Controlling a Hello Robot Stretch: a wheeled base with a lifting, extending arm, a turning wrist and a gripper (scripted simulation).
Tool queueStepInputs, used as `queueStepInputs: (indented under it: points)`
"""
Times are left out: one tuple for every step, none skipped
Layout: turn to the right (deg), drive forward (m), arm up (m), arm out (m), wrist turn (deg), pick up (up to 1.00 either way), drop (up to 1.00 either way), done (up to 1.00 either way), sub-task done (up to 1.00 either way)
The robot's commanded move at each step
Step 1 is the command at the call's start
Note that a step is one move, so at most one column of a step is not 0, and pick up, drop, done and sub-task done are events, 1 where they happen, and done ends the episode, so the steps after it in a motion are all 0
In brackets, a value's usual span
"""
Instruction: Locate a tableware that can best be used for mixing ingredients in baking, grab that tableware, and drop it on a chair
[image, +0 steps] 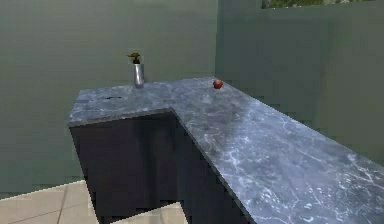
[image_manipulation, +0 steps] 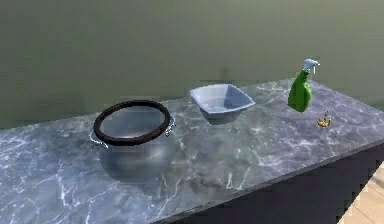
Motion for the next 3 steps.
queueStepInputs:
  points:
    - [0.0,0.0,0.5,0.0,0.0,0.0,0.0,0.0,0.0]
    - [0.0,0.0,0.38,0.0,0.0,0.0,0.0,0.0,0.0]
    - [0.0,0.0,0.0,0.36,0.0,0.0,0.0,0.0,0.0]
